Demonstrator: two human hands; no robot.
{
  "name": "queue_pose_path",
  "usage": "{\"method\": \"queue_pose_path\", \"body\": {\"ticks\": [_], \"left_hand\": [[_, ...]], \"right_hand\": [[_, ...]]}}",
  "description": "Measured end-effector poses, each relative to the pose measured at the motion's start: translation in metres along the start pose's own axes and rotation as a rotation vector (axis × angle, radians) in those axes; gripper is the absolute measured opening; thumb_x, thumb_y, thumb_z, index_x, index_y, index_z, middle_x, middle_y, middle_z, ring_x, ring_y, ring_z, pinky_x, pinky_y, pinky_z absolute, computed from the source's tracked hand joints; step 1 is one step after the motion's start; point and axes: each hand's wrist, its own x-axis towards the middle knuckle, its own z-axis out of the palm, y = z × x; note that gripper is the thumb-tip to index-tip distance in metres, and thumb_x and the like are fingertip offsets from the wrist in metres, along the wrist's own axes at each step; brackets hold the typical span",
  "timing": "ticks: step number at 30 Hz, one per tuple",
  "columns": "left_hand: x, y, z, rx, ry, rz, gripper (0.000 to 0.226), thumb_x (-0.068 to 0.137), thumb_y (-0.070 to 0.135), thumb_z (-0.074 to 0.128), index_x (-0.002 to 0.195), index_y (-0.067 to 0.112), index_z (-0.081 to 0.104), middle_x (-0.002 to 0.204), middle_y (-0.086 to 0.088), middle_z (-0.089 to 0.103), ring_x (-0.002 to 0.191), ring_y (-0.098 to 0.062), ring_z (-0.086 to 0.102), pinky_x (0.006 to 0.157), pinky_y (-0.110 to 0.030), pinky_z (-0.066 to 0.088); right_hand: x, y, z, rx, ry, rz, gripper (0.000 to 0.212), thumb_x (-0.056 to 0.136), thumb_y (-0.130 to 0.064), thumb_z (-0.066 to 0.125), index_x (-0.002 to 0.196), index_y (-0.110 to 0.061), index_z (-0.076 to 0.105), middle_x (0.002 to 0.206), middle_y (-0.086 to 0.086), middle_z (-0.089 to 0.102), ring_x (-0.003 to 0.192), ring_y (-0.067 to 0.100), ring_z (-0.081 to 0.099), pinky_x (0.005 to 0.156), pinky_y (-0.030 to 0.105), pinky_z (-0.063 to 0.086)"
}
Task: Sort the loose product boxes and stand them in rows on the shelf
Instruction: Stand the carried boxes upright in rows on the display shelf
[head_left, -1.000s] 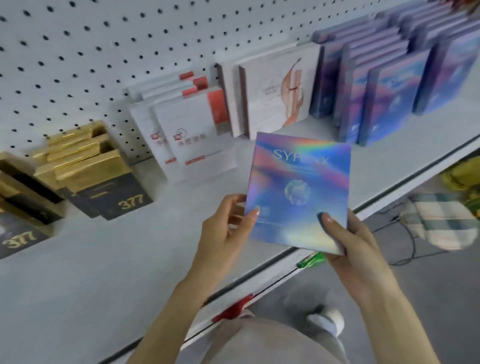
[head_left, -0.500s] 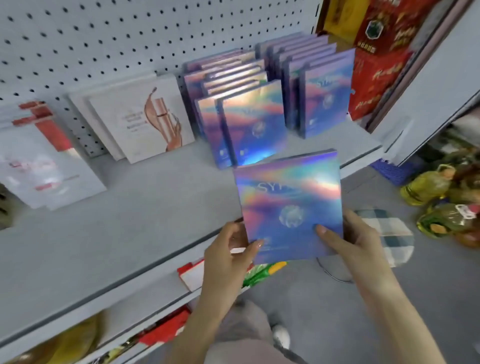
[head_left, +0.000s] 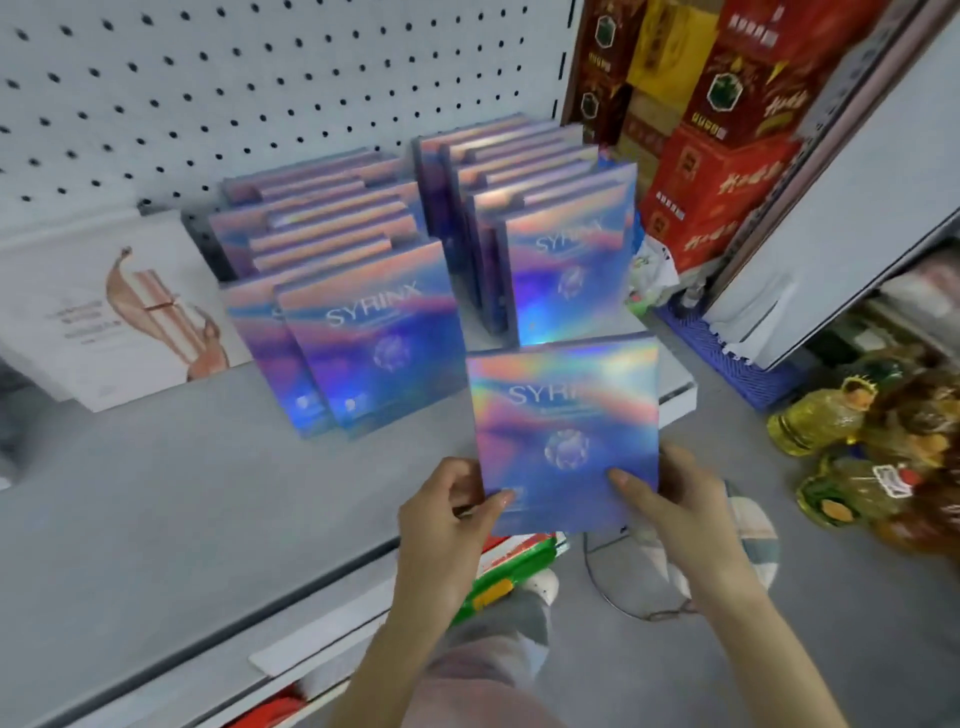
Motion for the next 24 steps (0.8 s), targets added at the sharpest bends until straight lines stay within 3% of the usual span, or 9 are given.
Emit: {"method": "queue_pose_path", "body": {"ticks": [3, 6, 11, 17, 20, 24], "left_hand": [[0.042, 0.022, 0.040, -0.018, -0.034, 0.056, 0.024, 0.074, 0.009, 0.079, 0.079, 0.026, 0.062, 0.074, 0.018, 0.072, 0.069, 0.007, 0.066, 0.064, -0.013, 0.051], [0.084, 0.035, 0.072, 0.035, 0.001, 0.140, 0.034, 0.074, 0.009, 0.079, 0.076, 0.034, 0.056, 0.072, 0.021, 0.066, 0.067, 0.013, 0.062, 0.064, -0.007, 0.047], [0.131, 0.028, 0.099, 0.068, 0.098, 0.152, 0.019, 0.075, 0.020, 0.079, 0.082, 0.021, 0.062, 0.083, 0.001, 0.070, 0.071, -0.007, 0.066, 0.071, -0.035, 0.055], [0.135, 0.027, 0.091, 0.337, 0.267, 0.063, 0.030, 0.074, 0.043, 0.076, 0.072, 0.018, 0.059, 0.070, 0.004, 0.066, 0.068, -0.019, 0.064, 0.061, -0.033, 0.047], [0.137, 0.022, 0.086, 0.326, 0.332, 0.012, 0.038, 0.070, 0.045, 0.078, 0.073, 0.019, 0.050, 0.063, 0.005, 0.059, 0.063, -0.021, 0.059, 0.057, -0.032, 0.043], [0.136, 0.025, 0.086, 0.302, 0.322, 0.008, 0.036, 0.073, 0.045, 0.075, 0.080, 0.024, 0.047, 0.068, 0.008, 0.061, 0.063, -0.015, 0.058, 0.056, -0.027, 0.038]], "right_hand": [[0.051, -0.009, -0.030, -0.017, 0.037, 0.000, 0.029, 0.083, 0.003, 0.067, 0.109, -0.009, 0.067, 0.088, -0.006, 0.075, 0.078, 0.009, 0.067, 0.069, 0.028, 0.056], [0.108, -0.018, -0.049, -0.064, 0.027, -0.030, 0.030, 0.083, 0.004, 0.067, 0.108, -0.012, 0.067, 0.091, -0.005, 0.074, 0.080, 0.009, 0.064, 0.072, 0.024, 0.055], [0.181, -0.022, -0.053, -0.171, -0.040, -0.106, 0.032, 0.079, 0.005, 0.071, 0.105, -0.012, 0.065, 0.088, -0.010, 0.072, 0.073, 0.000, 0.065, 0.068, 0.017, 0.051], [0.223, -0.013, -0.045, -0.211, -0.126, -0.101, 0.042, 0.075, 0.005, 0.074, 0.104, -0.024, 0.065, 0.096, -0.002, 0.071, 0.082, 0.004, 0.064, 0.083, 0.028, 0.053], [0.232, -0.011, -0.039, -0.214, -0.131, -0.113, 0.040, 0.074, 0.004, 0.076, 0.107, -0.017, 0.064, 0.100, 0.008, 0.071, 0.087, 0.013, 0.065, 0.085, 0.030, 0.052], [0.238, -0.010, -0.039, -0.227, -0.148, -0.106, 0.043, 0.074, -0.001, 0.078, 0.113, -0.012, 0.063, 0.107, 0.014, 0.070, 0.096, 0.027, 0.066, 0.086, 0.035, 0.054]]}}
